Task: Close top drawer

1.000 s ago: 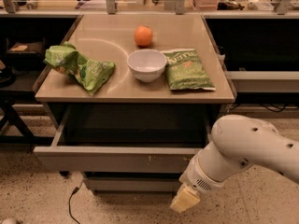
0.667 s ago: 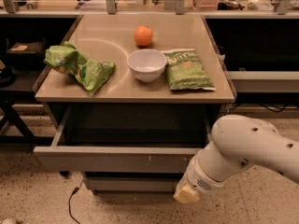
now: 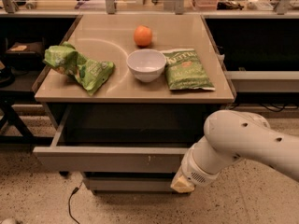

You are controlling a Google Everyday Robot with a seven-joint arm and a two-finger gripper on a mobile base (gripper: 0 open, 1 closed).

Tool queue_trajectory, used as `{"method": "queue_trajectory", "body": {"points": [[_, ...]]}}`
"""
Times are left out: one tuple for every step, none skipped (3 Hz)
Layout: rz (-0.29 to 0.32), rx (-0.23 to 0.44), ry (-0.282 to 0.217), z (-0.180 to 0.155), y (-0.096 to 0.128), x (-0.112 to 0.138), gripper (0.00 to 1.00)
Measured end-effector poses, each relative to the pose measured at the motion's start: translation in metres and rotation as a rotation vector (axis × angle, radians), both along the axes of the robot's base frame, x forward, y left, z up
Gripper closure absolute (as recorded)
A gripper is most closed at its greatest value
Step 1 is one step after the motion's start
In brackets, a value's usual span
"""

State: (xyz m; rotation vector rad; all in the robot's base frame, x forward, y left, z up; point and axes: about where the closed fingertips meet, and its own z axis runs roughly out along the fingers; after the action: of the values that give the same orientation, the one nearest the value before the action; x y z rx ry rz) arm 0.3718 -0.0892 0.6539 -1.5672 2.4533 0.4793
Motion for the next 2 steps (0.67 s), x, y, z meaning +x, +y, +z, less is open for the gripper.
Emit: {"method": "queue_trajectory", "body": {"points": [[0.000,-0.035,-0.052,-0.002,0.006,0.030,1.00],[0.002,-0.064,-0.083,-0.007,0.011,0.054,1.00]]}}
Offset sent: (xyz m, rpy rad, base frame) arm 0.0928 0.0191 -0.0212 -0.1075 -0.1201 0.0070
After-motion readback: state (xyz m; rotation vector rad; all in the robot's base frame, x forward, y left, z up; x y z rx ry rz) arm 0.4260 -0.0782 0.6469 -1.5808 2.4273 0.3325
